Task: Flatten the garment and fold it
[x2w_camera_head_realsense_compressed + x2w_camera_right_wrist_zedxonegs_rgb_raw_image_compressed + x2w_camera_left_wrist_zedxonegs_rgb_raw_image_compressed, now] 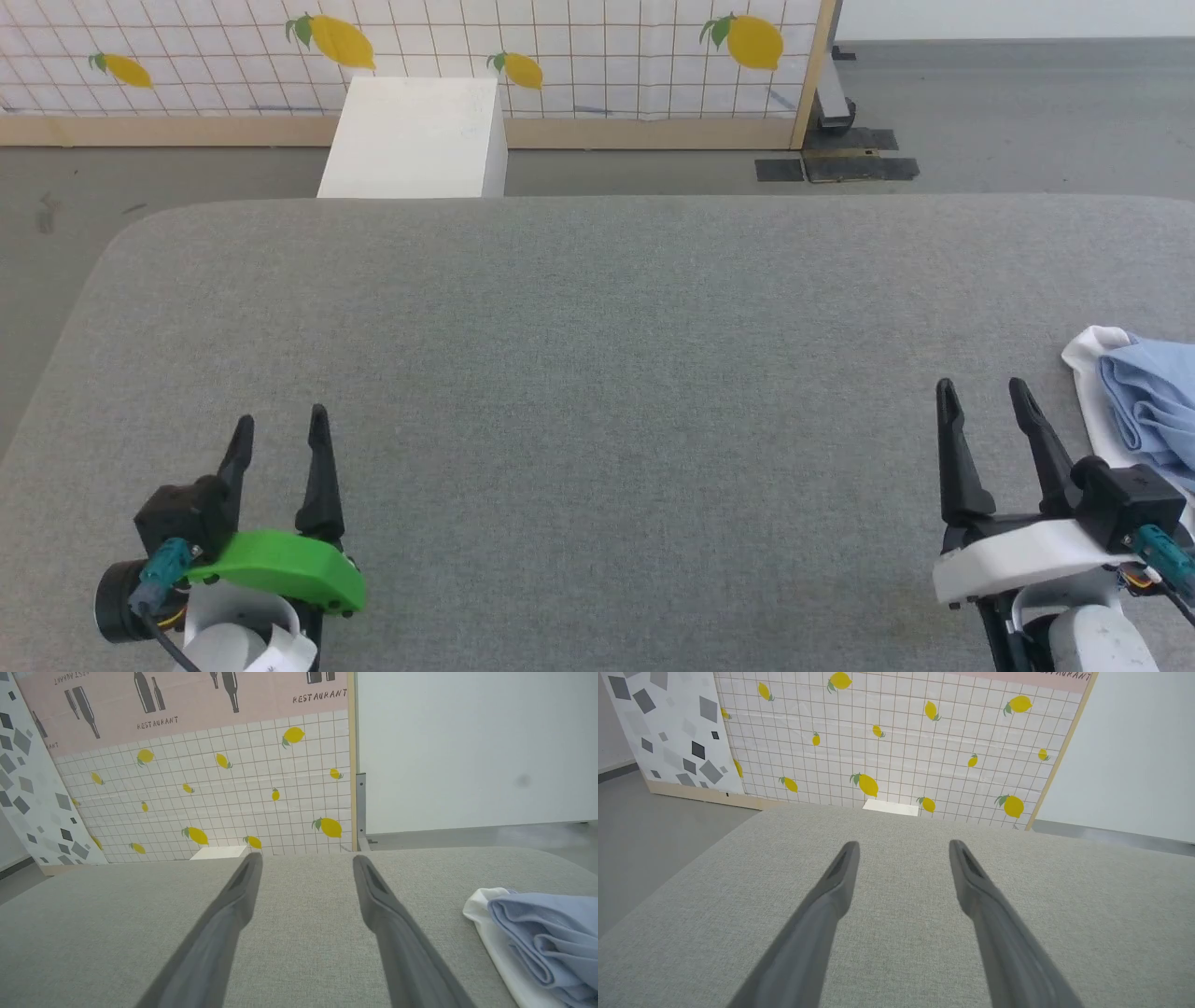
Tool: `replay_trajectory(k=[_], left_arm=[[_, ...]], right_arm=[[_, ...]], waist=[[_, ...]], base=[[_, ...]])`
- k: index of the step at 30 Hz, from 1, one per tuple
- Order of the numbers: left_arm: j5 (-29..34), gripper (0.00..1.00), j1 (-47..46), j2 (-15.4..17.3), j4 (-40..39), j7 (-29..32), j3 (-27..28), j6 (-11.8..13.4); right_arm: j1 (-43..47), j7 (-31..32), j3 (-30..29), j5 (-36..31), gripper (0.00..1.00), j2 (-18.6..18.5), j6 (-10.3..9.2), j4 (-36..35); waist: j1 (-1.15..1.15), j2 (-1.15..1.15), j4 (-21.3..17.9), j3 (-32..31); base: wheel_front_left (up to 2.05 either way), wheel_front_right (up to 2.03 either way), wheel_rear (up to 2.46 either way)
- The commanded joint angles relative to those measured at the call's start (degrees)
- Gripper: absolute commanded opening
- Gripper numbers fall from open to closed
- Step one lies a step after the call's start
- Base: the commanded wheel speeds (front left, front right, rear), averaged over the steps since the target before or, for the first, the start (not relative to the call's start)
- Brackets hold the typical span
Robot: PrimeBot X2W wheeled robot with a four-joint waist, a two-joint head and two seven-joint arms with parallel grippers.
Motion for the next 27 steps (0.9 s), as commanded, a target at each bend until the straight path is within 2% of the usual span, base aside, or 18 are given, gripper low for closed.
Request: replay_trajectory(k=[1,27], left_arm=[[1.17,1.00,0.77,-0.23,0.55,-0.40,-0.25,-0.32],[0.97,1.00,0.07,-0.38,1.85,-0.48,-1.14,-0.70]], right_arm=[[1.06,-0.31,0.09,-0.61,1.00,0.06,-0.09,0.18],[1.47,-0.33,0.76,-0.42,1.00,0.06,-0.09,1.42]], waist=[[0.00,0.00,-0.08,-0.26],[0.00,0.00,-0.71,-0.16]], base=[[0.00,0.00,0.00],[0.00,0.00,0.00]])
